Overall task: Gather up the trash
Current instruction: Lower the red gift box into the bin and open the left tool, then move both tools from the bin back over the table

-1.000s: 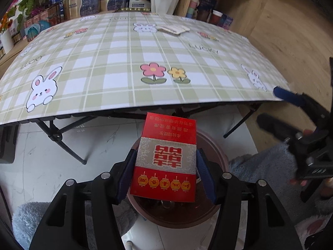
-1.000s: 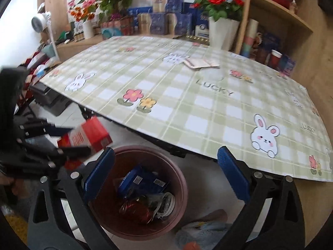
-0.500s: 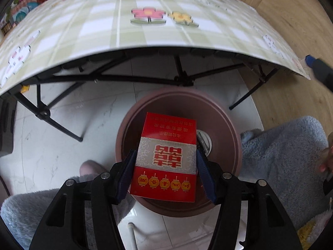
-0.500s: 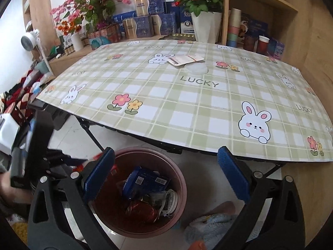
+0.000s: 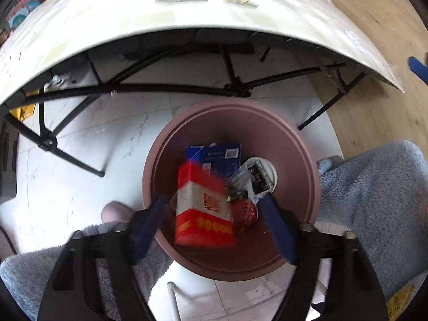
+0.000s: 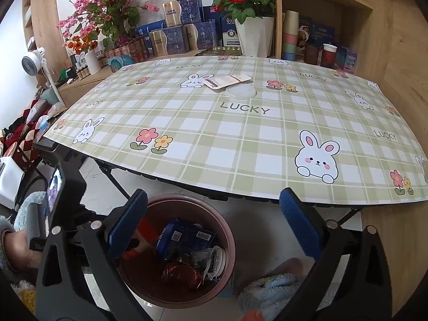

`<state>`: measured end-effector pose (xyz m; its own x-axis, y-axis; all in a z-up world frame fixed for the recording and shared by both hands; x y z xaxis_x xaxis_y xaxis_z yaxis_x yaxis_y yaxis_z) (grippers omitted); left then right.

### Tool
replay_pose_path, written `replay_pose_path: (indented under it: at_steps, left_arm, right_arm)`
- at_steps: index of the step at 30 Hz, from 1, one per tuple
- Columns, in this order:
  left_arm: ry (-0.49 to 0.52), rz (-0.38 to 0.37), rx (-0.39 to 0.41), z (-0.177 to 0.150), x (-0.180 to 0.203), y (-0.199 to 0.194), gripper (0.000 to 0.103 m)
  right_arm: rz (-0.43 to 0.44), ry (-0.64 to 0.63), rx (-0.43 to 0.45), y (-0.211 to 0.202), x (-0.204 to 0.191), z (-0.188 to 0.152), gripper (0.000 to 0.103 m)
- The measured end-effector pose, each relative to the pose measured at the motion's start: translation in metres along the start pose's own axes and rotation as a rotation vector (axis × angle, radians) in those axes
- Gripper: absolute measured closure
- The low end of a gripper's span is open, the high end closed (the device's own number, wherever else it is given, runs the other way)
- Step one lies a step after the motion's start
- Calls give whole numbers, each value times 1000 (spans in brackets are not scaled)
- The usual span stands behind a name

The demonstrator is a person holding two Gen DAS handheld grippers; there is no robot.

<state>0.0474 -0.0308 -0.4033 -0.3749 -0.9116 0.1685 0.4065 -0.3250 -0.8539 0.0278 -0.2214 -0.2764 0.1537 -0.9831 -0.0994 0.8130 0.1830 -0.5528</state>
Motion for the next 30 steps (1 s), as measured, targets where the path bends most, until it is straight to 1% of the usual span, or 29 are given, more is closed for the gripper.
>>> replay_pose_path:
  at_steps: [2,4,7,8,11,12,13,14,18,20,23,27,30]
  left_arm:
    - [8,-9,40,3,3,-8,19]
    - [6,-11,97,8,4,-20,12]
    - [-3,4,187,17,2,-41,8]
    - [-5,14,226,21,0,-50,8]
    - [-3,42,313,31,-3,-72,6]
    - [2,54,363,37,-5,-83,6]
    - [6,62,394,40,-6,-89,6]
    - [12,83,454,46,-9,-100,6]
    - [-2,133,569,66,-25,-128,6]
    - [-20,151,601,75,-34,-137,6]
    - [-38,171,625,88,-49,-144,6]
    - [-44,196,643,101,-59,-148,6]
    - [-43,187,657,113,-65,-151,6]
  right_arm:
    - [0,4,3,0,0,0,6]
    - [-3,12,6,0,2,0,6]
    - [-10,25,9,0,6,1,6]
    - [-13,29,9,0,8,1,6]
    - [-23,45,9,1,14,1,6]
    - [-26,48,8,1,15,2,6]
    - [-29,51,7,2,17,2,6]
    - [-32,53,6,2,18,2,6]
    - [-37,54,-5,7,22,2,6]
    - [-44,56,-5,9,25,3,6]
    - [-44,66,-6,13,28,5,6]
    - [-29,81,-14,23,34,9,6]
    - [-19,88,-18,34,39,15,6]
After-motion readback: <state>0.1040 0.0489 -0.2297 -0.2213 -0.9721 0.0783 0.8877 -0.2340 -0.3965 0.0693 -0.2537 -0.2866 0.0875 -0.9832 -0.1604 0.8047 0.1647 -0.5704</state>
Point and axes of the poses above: each gripper's, at about its wrist camera, not at the fingertips, and y roughly the way its jaws point, x to its right, z to its top, the point moved 4 cm from there along y, roughly the way its jaws point, and after that the axes turned 11 degrees about x, right-handed, at the moved point
